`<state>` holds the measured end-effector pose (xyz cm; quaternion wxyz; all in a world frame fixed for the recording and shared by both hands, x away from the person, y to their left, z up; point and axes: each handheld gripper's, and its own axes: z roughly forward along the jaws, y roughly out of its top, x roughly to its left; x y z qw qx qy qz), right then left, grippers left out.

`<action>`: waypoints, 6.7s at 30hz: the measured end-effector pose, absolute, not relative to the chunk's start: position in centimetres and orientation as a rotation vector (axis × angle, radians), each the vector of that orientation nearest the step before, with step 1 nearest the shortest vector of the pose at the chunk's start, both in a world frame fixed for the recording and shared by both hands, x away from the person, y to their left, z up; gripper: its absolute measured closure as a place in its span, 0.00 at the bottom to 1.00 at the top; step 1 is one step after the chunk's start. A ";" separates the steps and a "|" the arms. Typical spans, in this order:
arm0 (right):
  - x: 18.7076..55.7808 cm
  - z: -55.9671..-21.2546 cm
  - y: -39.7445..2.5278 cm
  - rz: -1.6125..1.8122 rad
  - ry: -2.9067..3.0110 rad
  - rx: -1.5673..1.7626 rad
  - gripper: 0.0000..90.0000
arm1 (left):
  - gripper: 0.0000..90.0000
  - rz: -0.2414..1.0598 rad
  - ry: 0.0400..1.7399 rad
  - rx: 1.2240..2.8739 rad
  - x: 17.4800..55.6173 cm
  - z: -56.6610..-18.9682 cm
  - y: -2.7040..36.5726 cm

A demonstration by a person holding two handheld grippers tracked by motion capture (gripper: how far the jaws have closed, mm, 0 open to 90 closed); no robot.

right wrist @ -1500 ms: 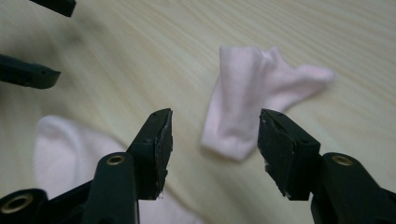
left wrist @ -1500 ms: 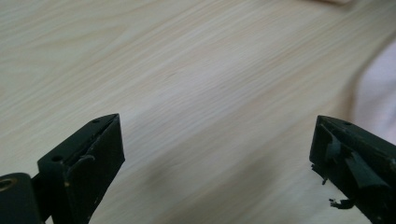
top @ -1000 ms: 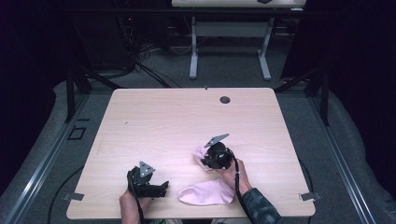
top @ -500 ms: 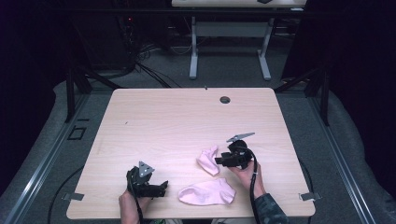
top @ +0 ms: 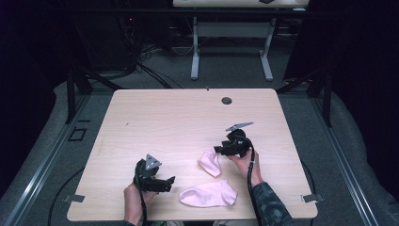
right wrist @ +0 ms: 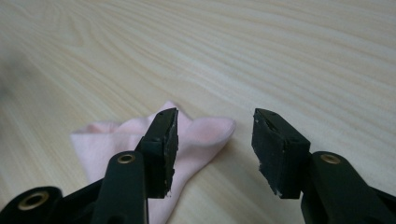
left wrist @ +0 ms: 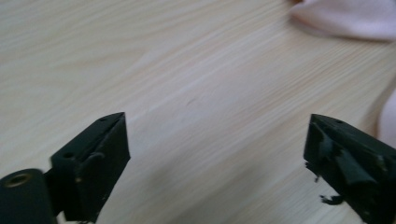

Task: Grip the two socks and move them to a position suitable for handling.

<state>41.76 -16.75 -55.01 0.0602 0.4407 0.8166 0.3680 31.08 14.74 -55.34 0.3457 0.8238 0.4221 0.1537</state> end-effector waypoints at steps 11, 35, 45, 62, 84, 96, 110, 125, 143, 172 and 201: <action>42.7 -56.8 -15.7 1.004 2.587 1.298 0.87 | 0.37 0.113 0.787 2.359 36.9 -54.3 6.8; 38.5 -51.9 -17.7 1.162 2.341 1.214 0.95 | 0.97 0.604 0.591 2.447 36.5 -51.1 4.4; 35.9 -55.3 -19.5 1.035 2.449 1.357 0.80 | 0.72 0.394 0.584 2.532 35.2 -53.9 3.9; 38.1 -55.3 -21.9 1.058 2.465 1.425 0.64 | 0.39 0.165 0.756 2.334 39.1 -51.5 4.7; 38.5 -55.8 -20.9 1.046 2.447 1.390 0.98 | 0.96 0.240 0.619 2.374 39.2 -51.4 4.0; 37.1 -53.5 -23.3 1.106 2.398 1.426 0.72 | 0.96 0.128 0.766 2.304 38.8 -52.5 7.1; 37.3 -56.1 -21.2 1.219 2.623 0.965 0.49 | 0.95 0.102 0.831 2.271 39.5 -53.5 8.0; 34.9 -52.6 -21.8 1.250 2.561 1.064 0.90 | 0.95 0.090 0.821 2.204 37.7 -52.6 7.6; 40.0 -54.8 -21.2 0.997 2.553 1.351 0.62 | 0.58 -0.094 1.119 2.139 40.4 -53.8 8.8; 38.7 -56.8 -19.8 0.906 2.417 1.391 0.97 | 0.74 -0.234 1.059 2.080 41.7 -51.9 8.5; 38.1 -55.7 -20.6 0.978 2.412 1.353 0.58 | 0.46 -0.007 1.185 2.268 39.3 -55.3 8.9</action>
